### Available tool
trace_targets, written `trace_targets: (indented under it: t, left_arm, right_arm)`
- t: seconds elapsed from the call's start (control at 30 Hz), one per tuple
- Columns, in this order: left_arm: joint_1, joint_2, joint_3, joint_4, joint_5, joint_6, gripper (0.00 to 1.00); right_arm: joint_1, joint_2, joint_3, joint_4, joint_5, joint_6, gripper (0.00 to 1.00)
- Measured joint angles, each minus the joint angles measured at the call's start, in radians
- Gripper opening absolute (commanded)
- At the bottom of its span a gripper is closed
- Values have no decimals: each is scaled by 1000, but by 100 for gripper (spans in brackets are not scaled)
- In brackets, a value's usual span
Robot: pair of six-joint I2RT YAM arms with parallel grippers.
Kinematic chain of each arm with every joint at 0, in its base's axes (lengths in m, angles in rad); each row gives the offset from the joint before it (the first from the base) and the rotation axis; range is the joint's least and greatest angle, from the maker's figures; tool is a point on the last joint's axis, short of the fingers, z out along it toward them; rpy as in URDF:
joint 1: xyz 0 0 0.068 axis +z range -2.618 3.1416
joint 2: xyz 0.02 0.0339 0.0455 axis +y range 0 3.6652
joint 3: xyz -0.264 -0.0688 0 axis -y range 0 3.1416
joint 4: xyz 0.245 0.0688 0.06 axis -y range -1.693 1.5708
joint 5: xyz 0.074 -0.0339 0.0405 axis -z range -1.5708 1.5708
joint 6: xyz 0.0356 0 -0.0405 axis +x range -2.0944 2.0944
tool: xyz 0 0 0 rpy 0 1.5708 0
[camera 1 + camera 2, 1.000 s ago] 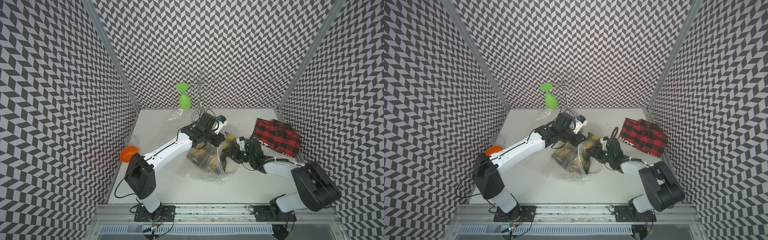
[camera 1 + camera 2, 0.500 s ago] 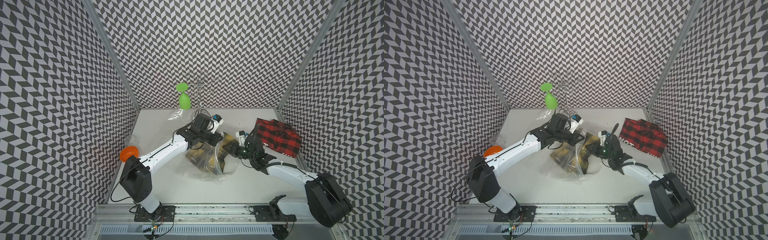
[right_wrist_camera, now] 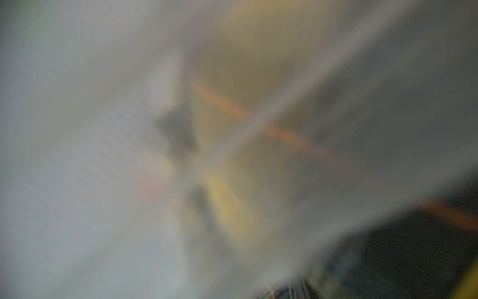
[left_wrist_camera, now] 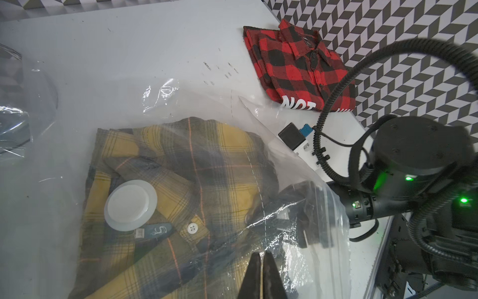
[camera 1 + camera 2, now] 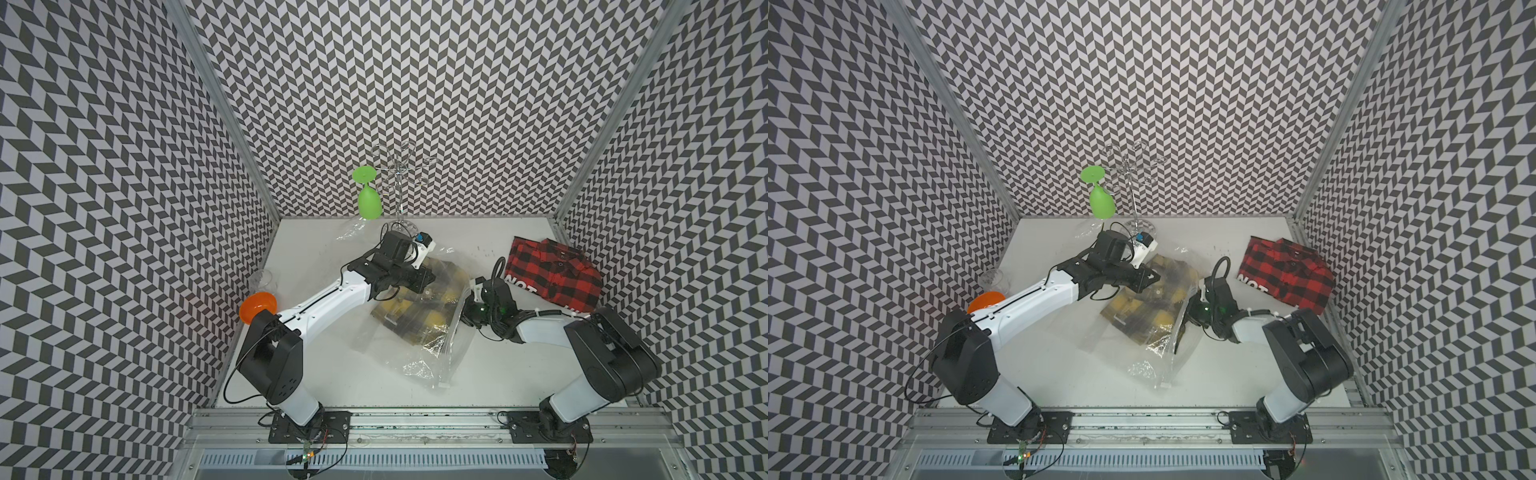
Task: Place the folded shirt into the vacuum bag
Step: Adjust the shirt in the vacuum bag.
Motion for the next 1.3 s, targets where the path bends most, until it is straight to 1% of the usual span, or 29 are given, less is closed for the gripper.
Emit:
trace_targets:
  t: [0.1,0.17,0.27,0.4,0.5,0.63,0.73,0.83,0.93,1.07,1.2,1.3]
  left_arm:
    - [-2,0,1,10,9,-5,10]
    - [-5,0,6,7,11,-5,11]
    - [-10,0,25,11,11,-10,17]
    - [-21,0,28,27,0,-21,28]
    - [-22,-7,15,39,-19,-22,40]
    - [-19,-26,-6,40,-55,-19,53]
    - [-16,-24,18,19,-76,-9,59]
    - [-31,-7,90,-27,-113,12,60]
    - [-78,15,147,-39,-147,32,60]
    - [-119,32,148,-45,-171,39,61]
    - [-118,35,142,-42,-211,41,62]
    - [-118,34,122,-18,-246,37,62]
  right_arm:
    - [-10,-134,3,-76,16,-29,49]
    - [-20,-192,-2,-95,18,-35,50]
    - [-37,-221,-31,-99,18,-37,52]
    - [-52,-183,-51,-124,31,-29,54]
    - [-52,-116,-44,-105,43,-15,54]
    - [-30,7,10,-71,61,3,54]
    - [5,52,62,-67,74,4,54]
    - [2,14,49,-63,60,-1,55]
    - [-59,-70,20,-99,19,-31,55]
    - [-174,-188,3,-169,-14,-85,55]
    - [-257,-265,2,-250,-35,-126,55]
    - [-311,-330,3,-328,-24,-151,55]
